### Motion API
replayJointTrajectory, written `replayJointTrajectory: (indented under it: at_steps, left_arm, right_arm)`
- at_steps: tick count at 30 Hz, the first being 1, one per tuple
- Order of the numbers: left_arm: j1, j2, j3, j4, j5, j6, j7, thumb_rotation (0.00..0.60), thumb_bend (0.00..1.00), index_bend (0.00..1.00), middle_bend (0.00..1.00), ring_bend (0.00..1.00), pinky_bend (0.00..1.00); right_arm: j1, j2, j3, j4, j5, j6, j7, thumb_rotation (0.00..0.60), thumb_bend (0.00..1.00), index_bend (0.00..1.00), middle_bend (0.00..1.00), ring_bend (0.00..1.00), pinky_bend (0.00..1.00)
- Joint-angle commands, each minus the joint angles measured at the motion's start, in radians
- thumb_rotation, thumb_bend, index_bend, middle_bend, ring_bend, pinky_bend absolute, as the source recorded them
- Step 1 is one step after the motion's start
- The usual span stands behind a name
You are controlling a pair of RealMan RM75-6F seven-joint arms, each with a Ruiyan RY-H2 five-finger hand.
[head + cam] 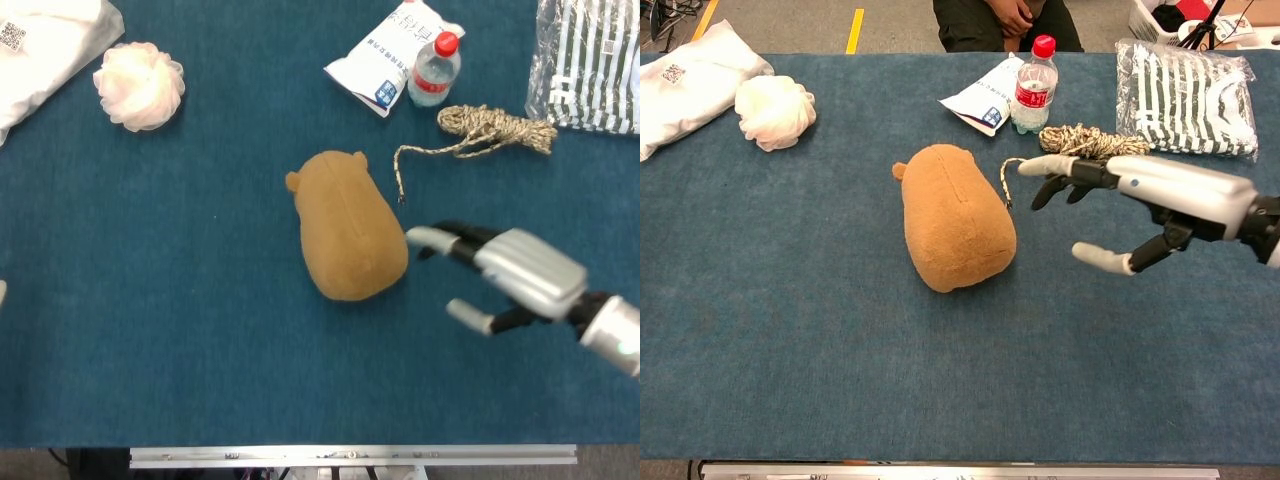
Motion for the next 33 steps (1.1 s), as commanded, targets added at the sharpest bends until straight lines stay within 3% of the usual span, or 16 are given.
replayJointTrajectory:
  at_steps: [1, 9, 22, 33]
  left_arm:
    - [0.004, 0.0, 0.0, 0.002, -0.004, 0.003, -0.002, 0.6, 0.22, 0.29, 0.28, 0.2, 0.2]
    - [0.009, 0.0, -0.002, 0.012, -0.008, 0.007, -0.01, 0.6, 0.22, 0.29, 0.28, 0.2, 0.2]
    - [0.02, 0.005, -0.006, 0.038, -0.026, 0.009, -0.044, 0.6, 0.22, 0.29, 0.28, 0.2, 0.2]
    - [0.022, 0.005, -0.008, 0.043, -0.026, 0.006, -0.046, 0.6, 0.22, 0.29, 0.28, 0.2, 0.2]
  right_arm:
    - [0.048, -0.037, -0.02, -0.004, -0.018, -0.048, 0.047, 0.6, 0.41, 0.07, 0.26, 0.1, 0.22]
    - [0.161, -0.126, -0.06, 0.019, -0.025, -0.171, 0.177, 0.6, 0.41, 0.07, 0.27, 0.1, 0.22]
    - [0.228, -0.231, -0.044, 0.119, 0.081, -0.208, 0.185, 0.6, 0.41, 0.07, 0.27, 0.1, 0.22]
    - [0.243, -0.174, -0.127, 0.055, 0.006, -0.169, 0.232, 0.6, 0.41, 0.07, 0.27, 0.1, 0.22]
